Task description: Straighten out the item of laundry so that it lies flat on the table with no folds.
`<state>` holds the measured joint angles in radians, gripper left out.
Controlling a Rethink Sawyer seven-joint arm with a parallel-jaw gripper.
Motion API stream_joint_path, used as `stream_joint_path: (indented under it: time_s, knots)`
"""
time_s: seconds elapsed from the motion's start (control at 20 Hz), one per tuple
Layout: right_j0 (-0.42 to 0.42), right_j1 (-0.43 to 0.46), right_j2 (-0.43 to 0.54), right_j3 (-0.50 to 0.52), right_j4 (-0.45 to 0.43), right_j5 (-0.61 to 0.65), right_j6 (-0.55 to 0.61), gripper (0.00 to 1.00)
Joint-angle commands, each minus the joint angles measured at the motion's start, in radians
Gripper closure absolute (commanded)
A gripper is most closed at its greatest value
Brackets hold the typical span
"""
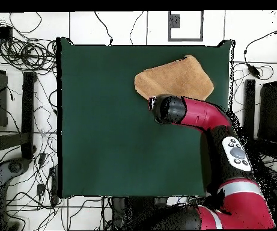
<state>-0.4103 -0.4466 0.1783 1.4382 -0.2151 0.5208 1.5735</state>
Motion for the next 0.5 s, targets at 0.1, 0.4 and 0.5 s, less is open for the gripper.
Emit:
stream_joint_path:
  time_s: [0.1, 0.4, 0.5]
  knots:
    - [0.042, 0.044, 0.004, 0.017, -0.061, -0.064, 0.077, 0.00]
    - [0.030, 0.098, 0.003, -0.021, -0.080, -0.075, 0.046, 0.00]
    - [0.025, 0.121, 0.003, -0.035, -0.086, -0.091, 0.047, 0.00]
